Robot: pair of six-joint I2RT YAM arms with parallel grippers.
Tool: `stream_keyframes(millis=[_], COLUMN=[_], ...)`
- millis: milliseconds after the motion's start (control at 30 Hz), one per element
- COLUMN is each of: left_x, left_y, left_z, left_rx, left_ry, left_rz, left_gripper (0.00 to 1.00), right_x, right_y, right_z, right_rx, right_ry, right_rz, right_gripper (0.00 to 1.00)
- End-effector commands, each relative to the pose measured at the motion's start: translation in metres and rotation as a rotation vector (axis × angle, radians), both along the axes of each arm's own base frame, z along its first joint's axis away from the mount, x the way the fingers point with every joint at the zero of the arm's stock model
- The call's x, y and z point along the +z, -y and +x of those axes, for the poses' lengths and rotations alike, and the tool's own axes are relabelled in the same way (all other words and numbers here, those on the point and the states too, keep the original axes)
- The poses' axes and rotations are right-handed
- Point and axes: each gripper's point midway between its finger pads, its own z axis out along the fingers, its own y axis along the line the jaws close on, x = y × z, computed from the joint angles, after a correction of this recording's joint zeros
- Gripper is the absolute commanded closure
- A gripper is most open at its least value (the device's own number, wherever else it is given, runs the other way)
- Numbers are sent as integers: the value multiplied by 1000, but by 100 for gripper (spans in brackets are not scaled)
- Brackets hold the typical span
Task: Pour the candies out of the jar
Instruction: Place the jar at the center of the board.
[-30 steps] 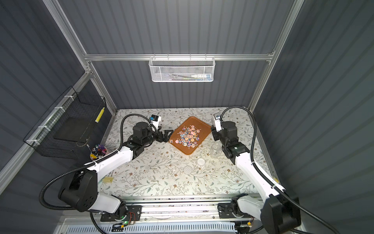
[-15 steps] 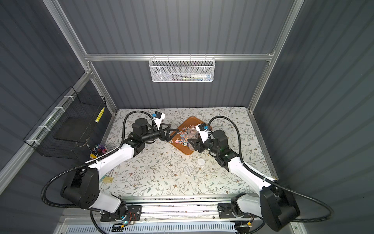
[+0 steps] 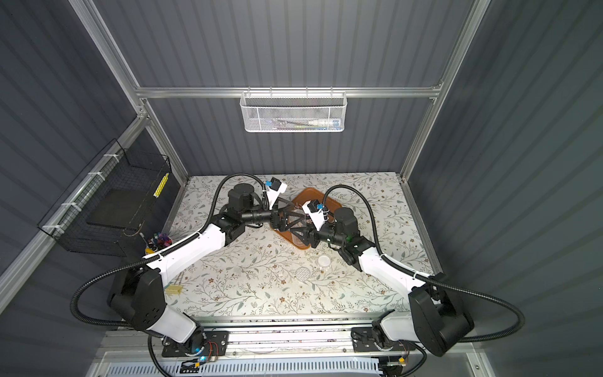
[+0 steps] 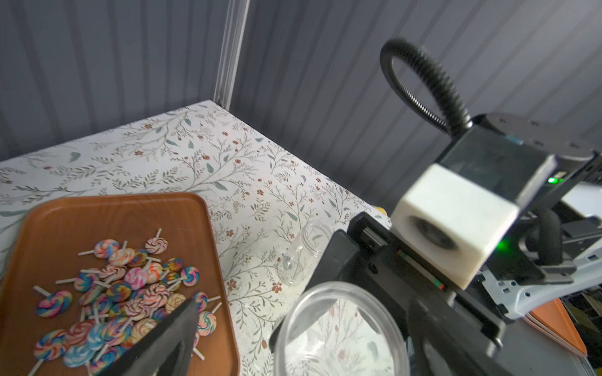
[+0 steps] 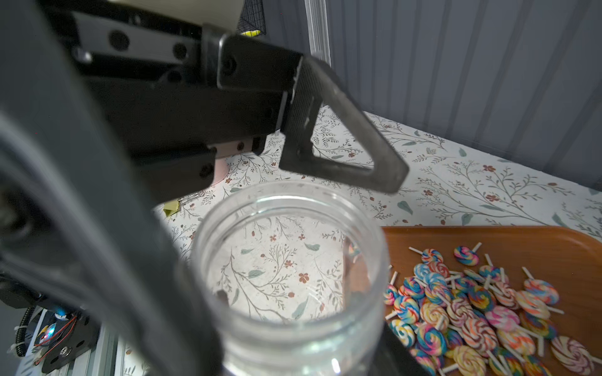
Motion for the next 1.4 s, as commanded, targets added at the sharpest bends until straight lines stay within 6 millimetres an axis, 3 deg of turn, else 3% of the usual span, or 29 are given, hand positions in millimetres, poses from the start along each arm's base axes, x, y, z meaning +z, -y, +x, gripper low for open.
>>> stream_keyframes(millis=[0,533,733,767,800,833,1067,1167,1367], left_x=[-6,-5,-1,0,-1,-1,3,-2,-46], left_y=[1,1,-3,-4,-6,-7,-20,-36,-83], left_z=[-2,-3,1,2,3,4,17,30,48], left_rx=[-15,-13,26,37,48,61,169,260,487], left_ry=[8,3,20,26,29,31,63,55,47], left_rz=[52,59,65,68,72,76,99,135,299], left_gripper=[5,59,69,71,73,76,89,89,89], right_x=[26,26,20,19,18,17,7,0,1], right_y=[-5,-5,-7,-7,-7,-7,1,11,33], right_z=[-3,-2,6,6,6,6,7,9,12], right_rx=[31,25,9,7,6,6,-29,-80,-171], right_ry=[74,63,31,26,24,21,12,19,30], right_rz=[36,45,37,37,33,29,-29,-84,-112], right_gripper=[60,59,46,43,29,1,1,1,1])
